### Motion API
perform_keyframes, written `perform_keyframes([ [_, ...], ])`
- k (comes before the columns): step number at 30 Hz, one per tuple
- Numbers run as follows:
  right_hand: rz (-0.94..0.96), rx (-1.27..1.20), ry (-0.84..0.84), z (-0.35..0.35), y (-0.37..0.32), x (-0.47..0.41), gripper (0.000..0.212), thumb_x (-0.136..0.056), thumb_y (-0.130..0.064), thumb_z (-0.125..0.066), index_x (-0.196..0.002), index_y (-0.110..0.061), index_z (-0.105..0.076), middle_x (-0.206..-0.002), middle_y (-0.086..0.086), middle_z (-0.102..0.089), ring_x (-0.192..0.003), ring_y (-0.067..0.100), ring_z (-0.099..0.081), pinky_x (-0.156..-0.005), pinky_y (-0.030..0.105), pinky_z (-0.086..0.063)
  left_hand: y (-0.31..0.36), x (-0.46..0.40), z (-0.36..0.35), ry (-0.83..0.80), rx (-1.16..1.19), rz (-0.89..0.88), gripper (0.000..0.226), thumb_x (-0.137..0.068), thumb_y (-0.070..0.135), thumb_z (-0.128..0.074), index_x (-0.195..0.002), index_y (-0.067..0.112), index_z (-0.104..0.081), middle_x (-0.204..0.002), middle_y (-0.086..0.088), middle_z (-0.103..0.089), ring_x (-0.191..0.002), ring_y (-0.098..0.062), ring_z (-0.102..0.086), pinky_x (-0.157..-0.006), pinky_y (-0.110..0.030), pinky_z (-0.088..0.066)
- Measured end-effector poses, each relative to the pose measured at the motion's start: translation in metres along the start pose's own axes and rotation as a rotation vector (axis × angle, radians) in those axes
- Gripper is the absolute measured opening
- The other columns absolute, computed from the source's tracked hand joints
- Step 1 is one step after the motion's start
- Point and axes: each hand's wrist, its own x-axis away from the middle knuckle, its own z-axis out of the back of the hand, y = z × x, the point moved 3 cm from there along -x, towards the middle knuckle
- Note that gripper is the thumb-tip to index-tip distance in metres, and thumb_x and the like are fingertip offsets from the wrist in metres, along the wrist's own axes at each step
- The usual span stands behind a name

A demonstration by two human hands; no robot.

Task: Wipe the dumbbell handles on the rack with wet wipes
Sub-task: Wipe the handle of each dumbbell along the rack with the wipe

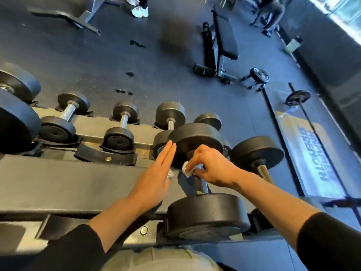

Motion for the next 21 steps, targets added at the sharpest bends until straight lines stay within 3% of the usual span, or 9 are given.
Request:
perform_keyframes([
  [2,-0.043,-0.026,-0.006,0.000,-0.002,0.000,0.023,-0.087,-0.012,-0.064,-0.107,-0.021,-0.071,-0.109,-0.007,-0.052,-0.103,0.008,-0.042,-0.091,0.025,-0.044,-0.002,0.001,0.001,-0.028,-0.001,0.007,0.092,-0.092,0.010,-0.056,-0.143,0.041,0.014,-0.151,0.026,0.026,-0.116,-0.025,-0.052,-0.091,-0.035,-0.051],
  [6,-0.091,-0.238,-0.009,0.002,0.002,0.011,0.021,-0.083,-0.006,-0.068,-0.096,-0.021,-0.074,-0.098,-0.020,-0.056,-0.092,-0.002,-0.053,-0.084,0.014,-0.043,-0.006,0.001,0.000,-0.019,-0.044,-0.012,0.094,-0.090,0.010,-0.058,-0.144,0.040,0.013,-0.150,0.026,0.028,-0.070,-0.012,-0.056,-0.061,-0.030,-0.054],
  [11,-0.087,-0.605,-0.143,-0.001,0.022,0.038,0.015,-0.082,-0.004,-0.069,-0.094,-0.011,-0.075,-0.105,-0.003,-0.071,-0.103,0.012,-0.064,-0.095,0.037,-0.051,-0.011,0.001,-0.005,0.002,-0.071,-0.063,0.094,-0.085,0.002,-0.059,-0.149,0.033,0.003,-0.156,0.017,0.019,-0.049,-0.010,-0.043,-0.043,-0.017,-0.036],
  [14,-0.104,-0.760,-0.223,-0.001,0.027,0.050,0.013,-0.084,0.002,-0.064,-0.094,-0.002,-0.072,-0.106,0.006,-0.071,-0.105,0.021,-0.064,-0.094,0.037,-0.051,-0.014,-0.001,-0.006,0.001,-0.055,-0.074,0.095,-0.084,0.000,-0.060,-0.149,0.034,0.002,-0.158,0.015,0.015,-0.045,-0.011,-0.041,-0.041,-0.016,-0.034],
  [17,-0.132,-0.879,0.020,0.005,0.027,0.046,0.019,-0.084,0.001,-0.061,-0.096,-0.010,-0.071,-0.105,0.006,-0.070,-0.103,0.022,-0.065,-0.090,0.033,-0.052,-0.013,-0.002,-0.006,0.018,-0.049,-0.098,0.096,-0.081,-0.001,-0.064,-0.151,0.029,-0.005,-0.160,0.008,0.007,-0.043,-0.009,-0.038,-0.040,-0.014,-0.031],
  [19,-0.121,-0.765,0.182,0.007,0.028,0.036,0.027,-0.085,0.000,-0.062,-0.104,-0.016,-0.070,-0.109,0.001,-0.068,-0.107,0.017,-0.062,-0.091,0.033,-0.052,-0.014,-0.002,-0.007,0.027,-0.054,-0.108,0.096,-0.078,-0.002,-0.065,-0.152,0.025,-0.009,-0.161,0.004,0.003,-0.043,-0.008,-0.037,-0.040,-0.013,-0.031],
  [21,-0.095,-0.588,0.158,0.000,0.026,0.026,0.029,-0.085,-0.004,-0.064,-0.110,-0.018,-0.069,-0.111,-0.003,-0.065,-0.108,0.013,-0.059,-0.092,0.036,-0.051,-0.015,-0.002,-0.007,0.030,-0.067,-0.111,0.096,-0.078,-0.003,-0.065,-0.152,0.024,-0.009,-0.161,0.004,0.003,-0.043,-0.009,-0.038,-0.040,-0.014,-0.033],
])
